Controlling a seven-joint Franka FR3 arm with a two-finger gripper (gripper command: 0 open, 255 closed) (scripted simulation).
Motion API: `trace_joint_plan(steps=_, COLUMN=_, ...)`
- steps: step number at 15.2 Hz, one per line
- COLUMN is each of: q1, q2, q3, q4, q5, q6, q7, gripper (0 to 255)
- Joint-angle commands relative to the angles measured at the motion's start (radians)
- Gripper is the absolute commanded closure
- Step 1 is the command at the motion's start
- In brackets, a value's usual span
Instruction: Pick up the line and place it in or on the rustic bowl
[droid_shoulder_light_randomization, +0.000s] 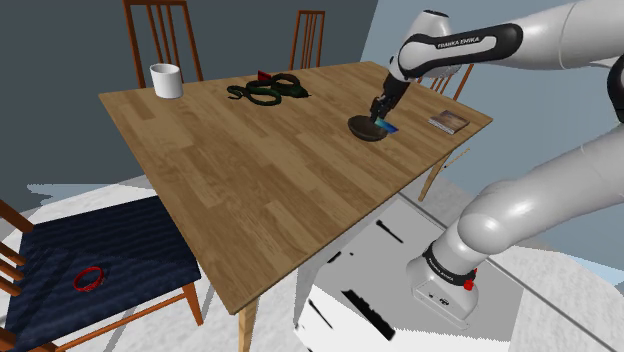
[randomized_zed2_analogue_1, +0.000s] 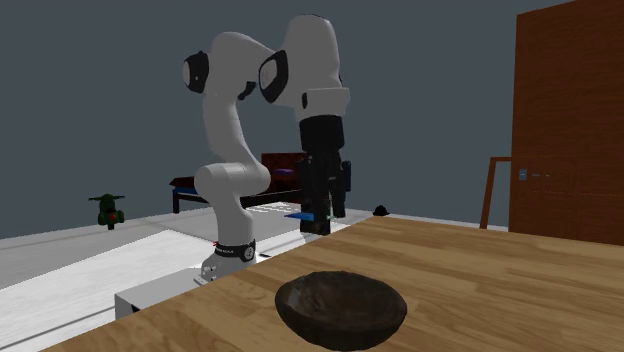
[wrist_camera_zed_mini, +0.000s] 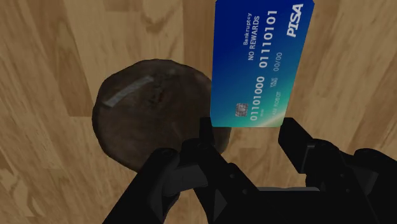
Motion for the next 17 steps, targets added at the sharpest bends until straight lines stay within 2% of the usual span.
trace_joint_plan(steps=1, q1=0.007, q2=0.084, q3=-0.022, q4=0.084, q5=0.024, q6=0.0, q7=-0.034, gripper=255)
trace_joint_plan(steps=9, q1=-0.007, q2=0.4, q3=-0.087, q4=0.443, q5=0.158, q6=-0.06, q7=-0.181, gripper=255)
trace_joint_plan(steps=17, q1=-0.011, q2=0.436, q3=-0.084, q4=0.374, q5=0.179, q6=0.041, q7=-0.197, gripper=255)
